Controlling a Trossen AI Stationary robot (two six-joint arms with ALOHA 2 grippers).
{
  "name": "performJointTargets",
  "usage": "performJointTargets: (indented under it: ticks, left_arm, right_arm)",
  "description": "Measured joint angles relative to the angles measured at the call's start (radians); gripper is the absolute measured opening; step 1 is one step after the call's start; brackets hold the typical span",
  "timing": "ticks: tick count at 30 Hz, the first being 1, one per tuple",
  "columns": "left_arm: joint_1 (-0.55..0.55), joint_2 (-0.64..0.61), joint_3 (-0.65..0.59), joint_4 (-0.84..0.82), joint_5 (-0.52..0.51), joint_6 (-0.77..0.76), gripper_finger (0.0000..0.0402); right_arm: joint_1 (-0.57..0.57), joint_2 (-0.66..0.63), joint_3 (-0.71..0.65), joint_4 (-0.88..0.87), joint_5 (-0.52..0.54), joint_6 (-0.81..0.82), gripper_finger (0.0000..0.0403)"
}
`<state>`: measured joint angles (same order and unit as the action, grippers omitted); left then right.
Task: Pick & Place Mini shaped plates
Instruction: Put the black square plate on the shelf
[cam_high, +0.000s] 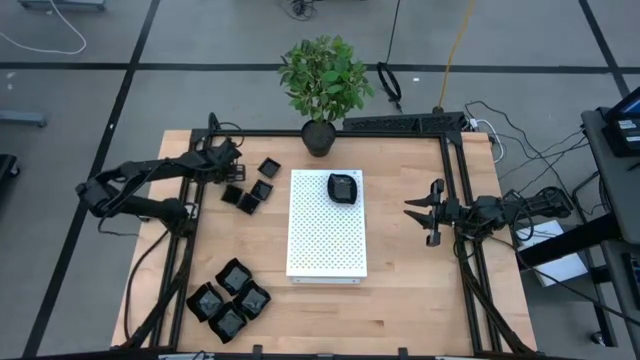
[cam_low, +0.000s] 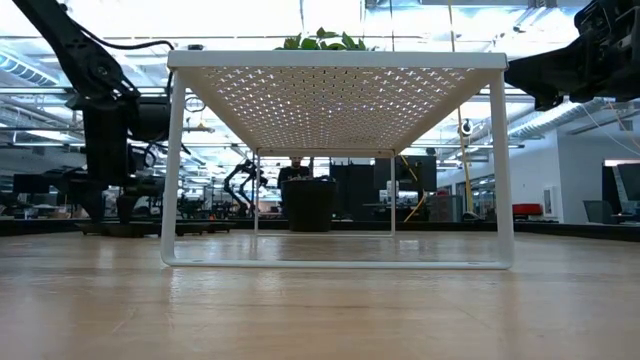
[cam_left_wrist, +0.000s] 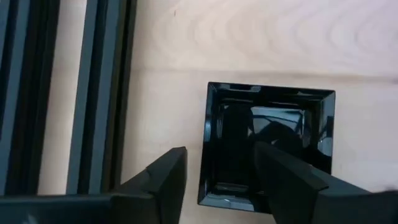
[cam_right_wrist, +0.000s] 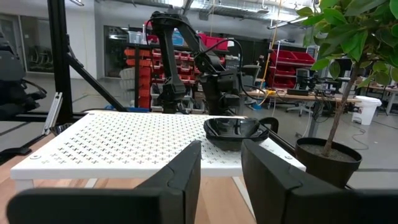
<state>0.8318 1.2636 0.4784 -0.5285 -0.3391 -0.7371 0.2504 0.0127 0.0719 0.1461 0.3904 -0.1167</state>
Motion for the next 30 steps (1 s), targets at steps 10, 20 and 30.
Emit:
performJointTargets:
  ticks: [10, 20, 30]
  left_arm:
    - [0.000, -0.021, -0.002, 0.000, 0.075, 0.014, 0.0041]
    - [-0.001, -0.042, 0.000, 0.006, 0.077, 0.053, 0.0018]
    - [-0.067, -0.262, 0.034, 0.003, 0.079, 0.161, 0.0008]
  right_arm:
    - [0.000, 0.000, 0.000, 0.000, 0.000, 0.000, 0.0102]
    - [0.000, 0.000, 0.000, 0.000, 0.000, 0.000, 0.0102]
    - [0.000, 0.000, 0.000, 0.000, 0.000, 0.000, 0.0102]
